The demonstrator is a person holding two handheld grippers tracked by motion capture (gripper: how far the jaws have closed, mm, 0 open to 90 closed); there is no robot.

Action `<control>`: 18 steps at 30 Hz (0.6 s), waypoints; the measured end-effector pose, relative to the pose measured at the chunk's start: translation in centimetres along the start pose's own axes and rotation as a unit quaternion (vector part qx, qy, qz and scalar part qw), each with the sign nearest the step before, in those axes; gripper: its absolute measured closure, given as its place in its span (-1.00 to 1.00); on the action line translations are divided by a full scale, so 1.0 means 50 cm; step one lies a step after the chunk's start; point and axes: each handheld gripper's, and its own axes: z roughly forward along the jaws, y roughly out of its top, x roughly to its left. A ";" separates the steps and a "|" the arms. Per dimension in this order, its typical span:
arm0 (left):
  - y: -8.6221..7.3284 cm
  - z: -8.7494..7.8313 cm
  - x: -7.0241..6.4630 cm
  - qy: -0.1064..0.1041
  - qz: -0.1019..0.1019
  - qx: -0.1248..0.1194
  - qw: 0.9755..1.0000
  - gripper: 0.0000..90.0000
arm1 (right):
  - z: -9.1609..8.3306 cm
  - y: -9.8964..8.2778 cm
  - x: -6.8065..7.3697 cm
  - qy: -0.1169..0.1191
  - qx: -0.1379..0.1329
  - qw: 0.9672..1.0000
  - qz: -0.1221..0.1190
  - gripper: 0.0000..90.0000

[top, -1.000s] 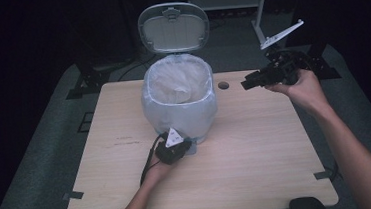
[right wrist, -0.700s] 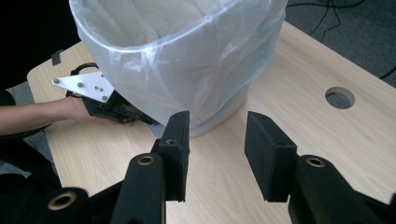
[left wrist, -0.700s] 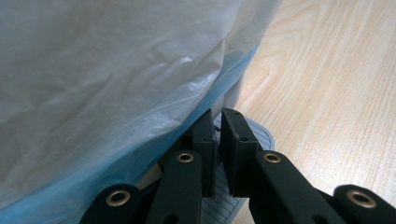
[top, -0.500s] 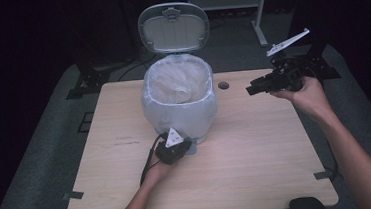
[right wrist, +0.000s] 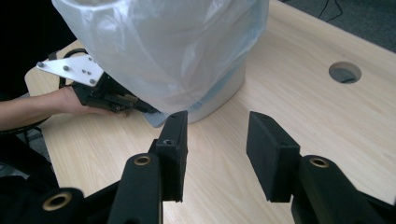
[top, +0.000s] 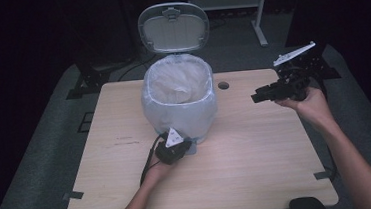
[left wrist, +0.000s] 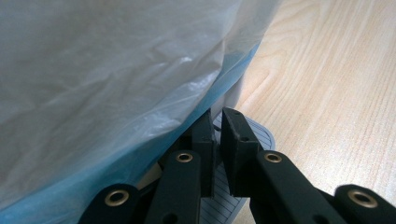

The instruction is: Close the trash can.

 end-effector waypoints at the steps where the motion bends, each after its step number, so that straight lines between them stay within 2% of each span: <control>1: 0.000 0.000 0.000 0.000 0.000 -0.002 1.000 0.86 | 0.002 -0.006 -0.003 0.000 -0.001 1.000 0.002 0.27; 7: 0.000 0.000 0.000 0.000 0.001 -0.001 1.000 0.86 | 0.015 -0.035 -0.015 -0.001 0.003 1.000 0.009 0.27; 18: 0.000 0.000 0.001 -0.001 0.002 -0.001 1.000 0.86 | 0.018 -0.080 -0.037 -0.004 -0.009 1.000 0.029 0.27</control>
